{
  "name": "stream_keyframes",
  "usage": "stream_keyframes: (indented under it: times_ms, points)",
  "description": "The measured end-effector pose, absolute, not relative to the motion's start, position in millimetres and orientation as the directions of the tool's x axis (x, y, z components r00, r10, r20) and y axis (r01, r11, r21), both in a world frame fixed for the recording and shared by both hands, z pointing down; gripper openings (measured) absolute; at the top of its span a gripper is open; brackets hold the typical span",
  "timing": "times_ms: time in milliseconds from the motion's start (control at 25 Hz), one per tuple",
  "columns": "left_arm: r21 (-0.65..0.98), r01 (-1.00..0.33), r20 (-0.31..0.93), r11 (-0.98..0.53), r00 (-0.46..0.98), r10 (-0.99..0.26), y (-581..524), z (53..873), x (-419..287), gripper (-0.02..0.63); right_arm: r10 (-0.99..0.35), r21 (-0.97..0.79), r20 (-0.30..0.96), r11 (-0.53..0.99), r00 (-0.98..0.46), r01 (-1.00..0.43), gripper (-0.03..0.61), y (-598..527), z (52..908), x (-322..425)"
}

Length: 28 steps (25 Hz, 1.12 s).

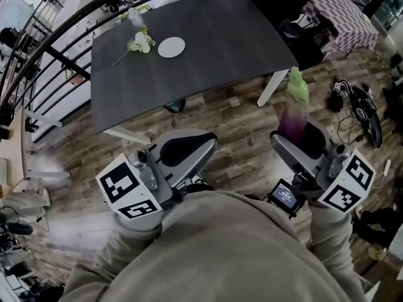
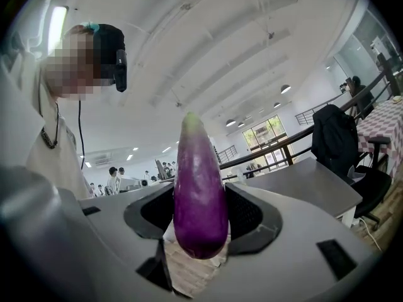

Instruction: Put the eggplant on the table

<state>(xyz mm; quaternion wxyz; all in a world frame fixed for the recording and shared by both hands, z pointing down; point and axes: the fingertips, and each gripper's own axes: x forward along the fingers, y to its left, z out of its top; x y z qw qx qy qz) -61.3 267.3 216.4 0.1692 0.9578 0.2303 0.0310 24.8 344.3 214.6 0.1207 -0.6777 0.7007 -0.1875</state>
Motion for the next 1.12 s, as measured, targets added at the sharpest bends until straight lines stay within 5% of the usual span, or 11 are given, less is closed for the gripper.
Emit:
stream_keyframes:
  times_ms: [1120]
  points:
    - [0.401, 0.252, -0.071, -0.881, 0.967, 0.244, 72, 234, -159, 0.005, -0.947, -0.444, 0.126, 0.213, -0.296, -0.870, 0.241, 106, 218, -48]
